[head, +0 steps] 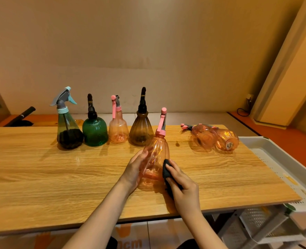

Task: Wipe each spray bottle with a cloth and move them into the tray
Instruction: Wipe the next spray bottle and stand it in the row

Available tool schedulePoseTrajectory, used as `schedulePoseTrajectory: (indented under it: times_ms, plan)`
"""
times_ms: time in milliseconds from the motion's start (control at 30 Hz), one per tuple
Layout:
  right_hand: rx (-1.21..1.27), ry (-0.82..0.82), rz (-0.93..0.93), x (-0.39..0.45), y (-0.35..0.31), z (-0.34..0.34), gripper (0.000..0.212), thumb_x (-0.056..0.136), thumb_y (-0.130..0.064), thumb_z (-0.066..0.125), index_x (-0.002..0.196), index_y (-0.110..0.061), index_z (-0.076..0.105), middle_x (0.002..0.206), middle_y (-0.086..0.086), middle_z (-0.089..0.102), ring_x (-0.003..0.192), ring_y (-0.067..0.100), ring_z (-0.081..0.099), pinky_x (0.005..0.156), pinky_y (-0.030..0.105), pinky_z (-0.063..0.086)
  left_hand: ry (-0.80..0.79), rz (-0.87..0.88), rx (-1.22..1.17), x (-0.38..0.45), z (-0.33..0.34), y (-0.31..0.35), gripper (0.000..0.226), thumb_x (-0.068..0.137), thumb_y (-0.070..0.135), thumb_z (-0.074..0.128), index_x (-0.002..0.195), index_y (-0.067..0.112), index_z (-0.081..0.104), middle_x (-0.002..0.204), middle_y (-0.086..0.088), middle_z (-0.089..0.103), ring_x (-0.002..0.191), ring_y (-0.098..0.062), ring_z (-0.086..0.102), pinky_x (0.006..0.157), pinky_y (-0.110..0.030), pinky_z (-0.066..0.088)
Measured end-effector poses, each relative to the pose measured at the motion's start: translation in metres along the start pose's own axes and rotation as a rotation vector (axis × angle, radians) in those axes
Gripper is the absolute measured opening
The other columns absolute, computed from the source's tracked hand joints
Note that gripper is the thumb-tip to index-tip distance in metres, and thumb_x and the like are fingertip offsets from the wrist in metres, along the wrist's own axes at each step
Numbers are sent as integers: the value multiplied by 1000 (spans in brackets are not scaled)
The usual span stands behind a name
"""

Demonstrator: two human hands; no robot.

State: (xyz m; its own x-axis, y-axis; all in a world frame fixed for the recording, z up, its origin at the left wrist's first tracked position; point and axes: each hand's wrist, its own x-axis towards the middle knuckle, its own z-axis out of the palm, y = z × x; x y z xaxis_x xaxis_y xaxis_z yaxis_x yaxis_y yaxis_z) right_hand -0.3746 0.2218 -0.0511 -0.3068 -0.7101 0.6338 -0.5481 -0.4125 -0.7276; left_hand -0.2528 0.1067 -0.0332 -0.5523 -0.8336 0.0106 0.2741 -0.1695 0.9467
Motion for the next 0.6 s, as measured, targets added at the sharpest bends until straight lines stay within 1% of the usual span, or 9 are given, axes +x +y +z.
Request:
schedulePoseTrajectory:
  times_ms: [33, 67, 100, 133, 200, 300, 400, 467, 600]
  plan:
    - [6, 5, 7, 0, 1, 0, 53, 79, 3, 61, 123, -27, 57, 126, -40, 45, 123, 0, 46, 102, 14, 35, -4, -2, 34, 0, 1, 0, 102, 48, 66, 82, 131, 14, 52, 121, -13, 65, 111, -27, 63, 91, -40, 52]
    - [13, 10, 20, 1, 1, -1, 53, 80, 7, 62, 123, -23, 57, 125, -41, 44, 123, -1, 45, 101, 12, 34, -12, -3, 59, 0, 1, -1, 110, 42, 70, 83, 133, 18, 49, 125, -10, 64, 114, -26, 62, 94, -42, 51]
    - [19, 15, 31, 3, 2, -1, 53, 80, 10, 62, 122, -22, 56, 123, -43, 44, 123, -3, 45, 99, 9, 34, -23, -3, 72, 0, 1, -2, 114, 39, 70, 84, 134, 20, 48, 126, -8, 63, 116, -26, 61, 95, -43, 51]
    - [22, 20, 40, 4, 2, -1, 53, 80, 11, 62, 122, -20, 55, 122, -44, 44, 122, -6, 44, 98, 8, 33, -38, -6, 63, 0, 1, -2, 113, 38, 67, 86, 134, 22, 47, 125, -7, 64, 115, -25, 61, 92, -42, 52]
    - [18, 25, 40, 8, 0, 0, 51, 80, 9, 62, 121, -20, 55, 121, -42, 46, 121, -7, 45, 97, 7, 34, -58, -9, 23, -1, 1, -1, 103, 42, 55, 90, 131, 23, 49, 120, -6, 67, 112, -25, 64, 83, -36, 54]
    - [3, 36, 11, 18, -4, 2, 48, 79, 6, 64, 120, -16, 56, 124, -25, 52, 120, -6, 46, 98, 9, 35, -53, 3, -34, -1, 3, 0, 83, 53, 35, 83, 128, 18, 51, 117, -13, 66, 106, -29, 65, 79, -37, 55]
    - [-17, 18, -5, 36, -7, 2, 45, 81, 4, 63, 119, -19, 56, 121, -22, 52, 119, -9, 45, 99, 10, 36, -49, 13, -59, -2, 3, -1, 82, 54, 31, 79, 128, 14, 50, 115, -16, 66, 101, -30, 66, 77, -37, 55]
    - [-43, -1, -21, 50, -11, 2, 45, 82, 5, 63, 120, -18, 56, 121, -22, 51, 118, -12, 44, 99, 10, 35, -86, 24, -35, -3, 3, 0, 81, 56, 30, 78, 130, 17, 49, 115, -14, 67, 104, -30, 65, 79, -37, 54]
    - [-83, -72, -67, 75, -17, -1, 43, 81, 4, 63, 119, -15, 59, 118, -23, 51, 117, -11, 45, 99, 12, 37, -152, 23, 10, -4, 2, 1, 81, 57, 31, 77, 132, 24, 47, 123, -14, 63, 113, -32, 61, 92, -45, 52]
